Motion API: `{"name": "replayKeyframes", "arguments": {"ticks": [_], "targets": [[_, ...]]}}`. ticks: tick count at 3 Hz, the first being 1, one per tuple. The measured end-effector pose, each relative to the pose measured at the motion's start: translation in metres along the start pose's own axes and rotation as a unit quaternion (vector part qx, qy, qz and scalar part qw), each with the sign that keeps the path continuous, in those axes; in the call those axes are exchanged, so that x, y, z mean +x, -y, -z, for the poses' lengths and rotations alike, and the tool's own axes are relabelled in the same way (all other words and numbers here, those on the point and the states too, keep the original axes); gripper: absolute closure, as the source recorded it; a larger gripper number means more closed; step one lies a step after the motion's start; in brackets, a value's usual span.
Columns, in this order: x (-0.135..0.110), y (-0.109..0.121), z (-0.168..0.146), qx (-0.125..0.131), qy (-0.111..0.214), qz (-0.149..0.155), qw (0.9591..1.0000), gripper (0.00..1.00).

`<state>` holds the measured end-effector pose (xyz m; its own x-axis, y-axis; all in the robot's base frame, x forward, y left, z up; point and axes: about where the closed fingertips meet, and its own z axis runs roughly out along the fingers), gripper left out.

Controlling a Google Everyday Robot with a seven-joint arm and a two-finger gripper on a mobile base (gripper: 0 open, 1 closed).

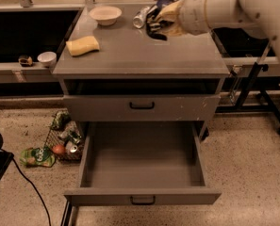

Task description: Pick blue chip bag from middle drawer and place on counter

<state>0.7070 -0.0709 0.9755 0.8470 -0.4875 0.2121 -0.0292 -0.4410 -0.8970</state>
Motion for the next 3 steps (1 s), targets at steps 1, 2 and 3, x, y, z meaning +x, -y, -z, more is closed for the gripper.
{"name": "replayKeyframes", "arguments": {"ticks": [1,2,3], "targets": [[-0.003,0.003,-0.058,-0.009,0.068,0.026,0.9973,1.0],[-0.01,0.004,-0.105,-0.03,0.116,0.049,0.9916,1.0],[-0.015,-0.002,-0.141,-0.069,0.132,0.07,0.9864,1.0]]}}
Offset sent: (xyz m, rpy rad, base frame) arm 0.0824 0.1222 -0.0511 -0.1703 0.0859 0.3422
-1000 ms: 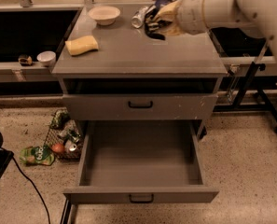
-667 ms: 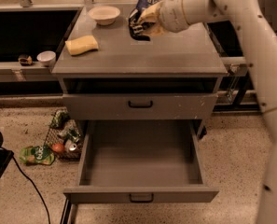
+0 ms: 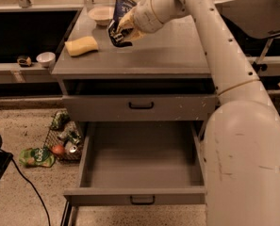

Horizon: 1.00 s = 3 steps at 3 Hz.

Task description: Pick blue chip bag from middle drawer and place on counter

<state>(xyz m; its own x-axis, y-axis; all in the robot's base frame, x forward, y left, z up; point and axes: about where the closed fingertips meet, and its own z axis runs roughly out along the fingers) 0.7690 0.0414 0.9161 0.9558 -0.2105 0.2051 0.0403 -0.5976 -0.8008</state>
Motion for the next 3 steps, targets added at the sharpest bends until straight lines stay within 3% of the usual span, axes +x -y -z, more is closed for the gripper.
{"name": "replayKeyframes", "arguments": {"ticks": [1,2,3], "targets": [[0.004,-0.009,-0.024,-0.048,-0.003,0.007,0.9988,1.0],[0.001,-0.021,-0.041,-0.075,0.004,0.004,0.9971,1.0],[0.002,-0.028,-0.048,-0.089,0.004,-0.002,0.996,0.82]]}}
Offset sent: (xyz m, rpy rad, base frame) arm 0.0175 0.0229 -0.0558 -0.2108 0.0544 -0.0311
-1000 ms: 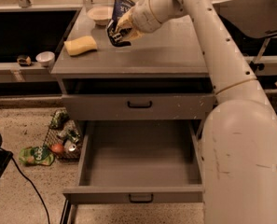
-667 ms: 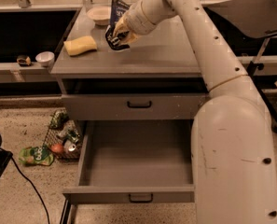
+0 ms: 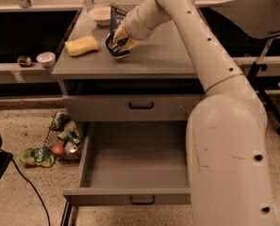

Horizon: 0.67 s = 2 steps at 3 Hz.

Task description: Pick blue chip bag from middle drawer and place on counter

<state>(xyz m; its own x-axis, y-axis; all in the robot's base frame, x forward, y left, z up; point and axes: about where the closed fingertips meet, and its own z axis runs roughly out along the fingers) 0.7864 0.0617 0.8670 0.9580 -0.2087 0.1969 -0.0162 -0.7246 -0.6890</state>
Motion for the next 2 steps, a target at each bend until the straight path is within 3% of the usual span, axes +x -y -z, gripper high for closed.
{"name": "replayKeyframes", "arguments": {"ticks": [1,2], "targets": [[0.0053,-0.005,0.0013,-0.007,-0.009,-0.008,0.9999,0.59],[0.011,-0.0105,0.0057,-0.012,-0.021,-0.018,0.9996,0.27]]}}
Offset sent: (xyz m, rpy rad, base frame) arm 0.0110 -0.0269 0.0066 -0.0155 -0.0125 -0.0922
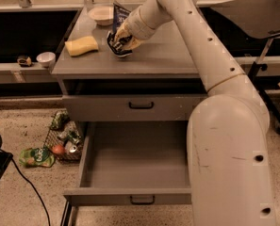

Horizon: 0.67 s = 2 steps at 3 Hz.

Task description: Pick blue chip bag from middle drawer and place on counter

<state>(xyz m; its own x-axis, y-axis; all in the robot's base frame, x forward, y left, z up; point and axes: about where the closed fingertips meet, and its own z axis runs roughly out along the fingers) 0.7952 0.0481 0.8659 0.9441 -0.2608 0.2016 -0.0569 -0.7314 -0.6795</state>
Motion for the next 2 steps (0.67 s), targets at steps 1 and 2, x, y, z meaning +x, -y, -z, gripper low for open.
{"name": "replayKeyframes", "arguments": {"ticks": [1,2], "targets": [[0.0049,-0.0058,0.0039,-0.004,-0.009,-0.009,0.9999,0.04],[0.0097,-0.0134,0.0076,-0.009,-0.018,-0.02,0.9996,0.0]]}}
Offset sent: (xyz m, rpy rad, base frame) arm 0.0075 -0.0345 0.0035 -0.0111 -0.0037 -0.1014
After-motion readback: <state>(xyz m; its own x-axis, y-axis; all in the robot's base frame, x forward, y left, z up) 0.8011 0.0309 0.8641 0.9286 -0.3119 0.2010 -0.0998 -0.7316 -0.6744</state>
